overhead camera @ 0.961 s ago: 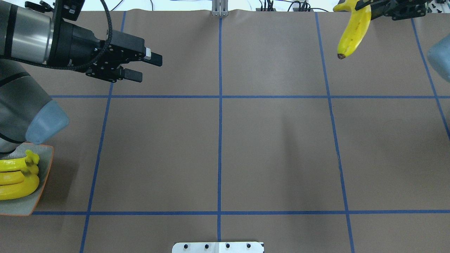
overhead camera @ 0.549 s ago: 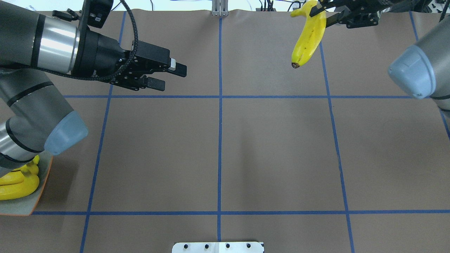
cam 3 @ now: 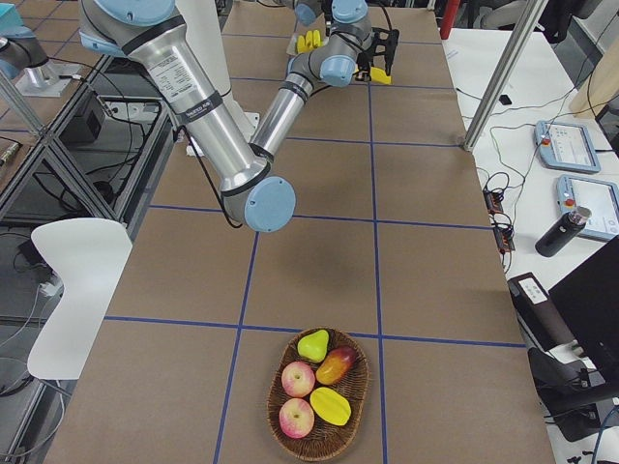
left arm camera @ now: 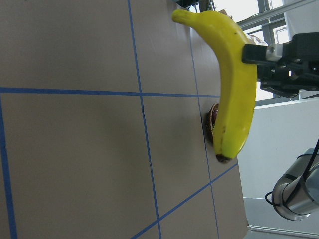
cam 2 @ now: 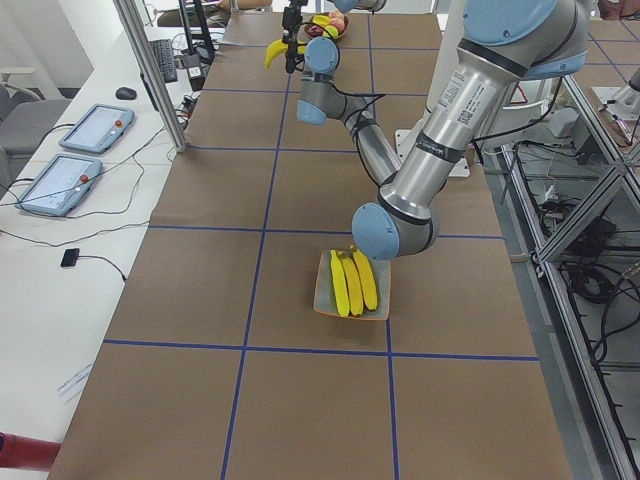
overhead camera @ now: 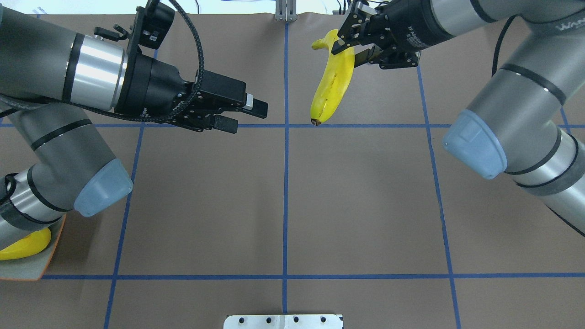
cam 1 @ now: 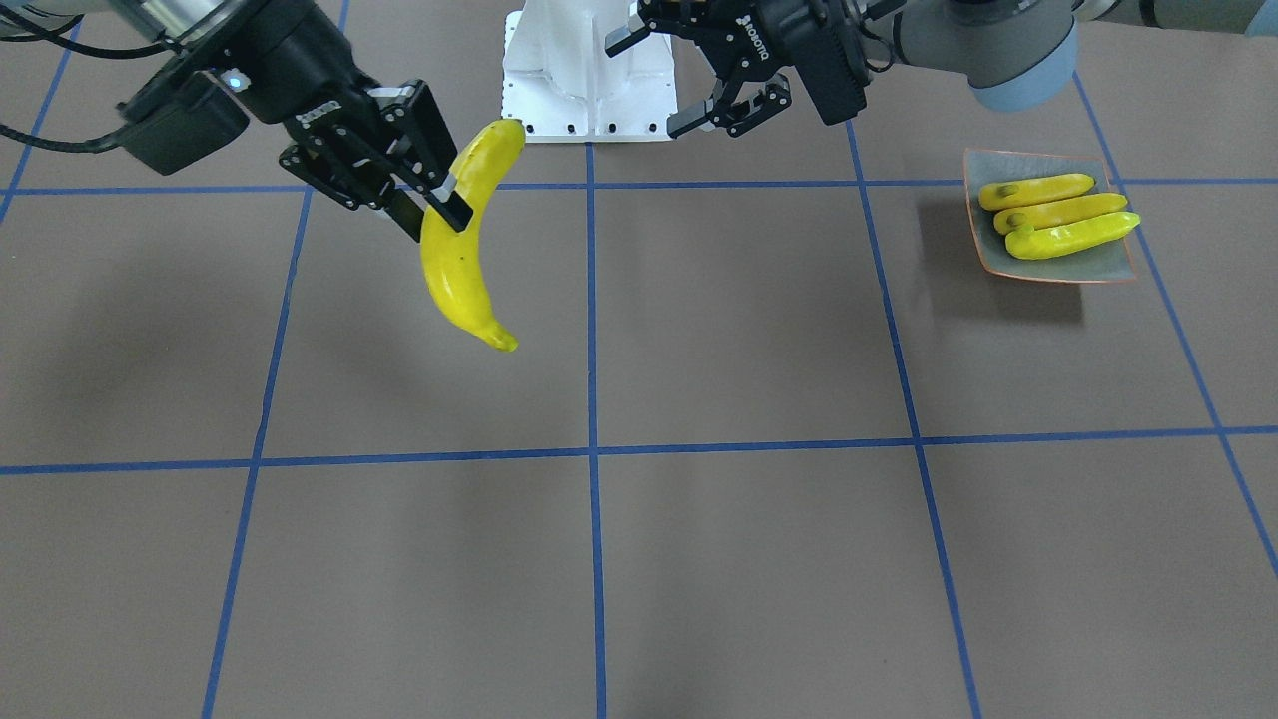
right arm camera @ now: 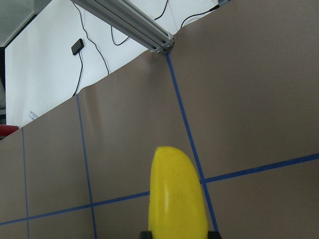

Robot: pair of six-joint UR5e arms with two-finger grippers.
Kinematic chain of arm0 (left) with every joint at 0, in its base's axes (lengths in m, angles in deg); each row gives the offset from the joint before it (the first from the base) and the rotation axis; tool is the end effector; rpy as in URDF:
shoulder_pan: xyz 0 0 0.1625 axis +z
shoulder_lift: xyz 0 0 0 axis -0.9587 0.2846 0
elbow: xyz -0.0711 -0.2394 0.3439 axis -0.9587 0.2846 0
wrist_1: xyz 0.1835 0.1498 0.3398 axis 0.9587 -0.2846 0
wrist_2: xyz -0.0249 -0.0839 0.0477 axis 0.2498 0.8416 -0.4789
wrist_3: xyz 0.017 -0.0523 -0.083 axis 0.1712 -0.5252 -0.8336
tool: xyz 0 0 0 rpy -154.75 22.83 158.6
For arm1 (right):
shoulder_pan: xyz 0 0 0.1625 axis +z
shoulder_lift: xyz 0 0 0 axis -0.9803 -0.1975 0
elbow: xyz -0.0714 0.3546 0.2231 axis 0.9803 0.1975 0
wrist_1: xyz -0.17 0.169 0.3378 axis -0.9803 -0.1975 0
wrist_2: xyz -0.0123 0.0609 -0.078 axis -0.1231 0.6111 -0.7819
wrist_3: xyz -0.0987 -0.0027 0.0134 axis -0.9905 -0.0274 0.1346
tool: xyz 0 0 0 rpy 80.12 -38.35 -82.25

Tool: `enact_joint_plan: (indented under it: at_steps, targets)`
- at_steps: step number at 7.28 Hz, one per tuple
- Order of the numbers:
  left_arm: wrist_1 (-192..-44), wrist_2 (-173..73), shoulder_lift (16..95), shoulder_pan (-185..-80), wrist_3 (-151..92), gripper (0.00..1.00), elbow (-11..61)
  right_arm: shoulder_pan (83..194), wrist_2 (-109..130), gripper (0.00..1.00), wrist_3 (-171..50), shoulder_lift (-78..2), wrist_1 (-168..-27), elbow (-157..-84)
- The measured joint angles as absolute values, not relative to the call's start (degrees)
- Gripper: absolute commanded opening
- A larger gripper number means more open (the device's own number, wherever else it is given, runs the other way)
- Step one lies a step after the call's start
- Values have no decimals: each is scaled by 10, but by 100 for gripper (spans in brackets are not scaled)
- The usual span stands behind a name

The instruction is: Transfer all bananas from basket to plate

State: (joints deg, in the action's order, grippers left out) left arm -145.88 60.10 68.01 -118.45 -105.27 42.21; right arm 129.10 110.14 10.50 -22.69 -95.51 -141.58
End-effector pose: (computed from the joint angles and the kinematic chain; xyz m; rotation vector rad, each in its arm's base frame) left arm 0.3227 -0.4170 0.1064 0.1783 1.7532 0.0913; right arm -0.2912 -0.4782 0.0959 0.1355 -1.3491 0.3302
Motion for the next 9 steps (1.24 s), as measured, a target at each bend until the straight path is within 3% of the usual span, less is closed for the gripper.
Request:
enact_joint_plan:
  at_steps: [7,8,9]
  targets:
    - [-1469,594,680,-1165,-1050,99,423,1214,1033,0,151,-187,-956,-1436]
    - [-1473,579,679,-1153,-1042,90,423,1214,1033,0,152,-184,-956,-1436]
    - [-1475,560,679,-1137,-1030,57,423,1214,1033,0,152,-182,-956,-1436]
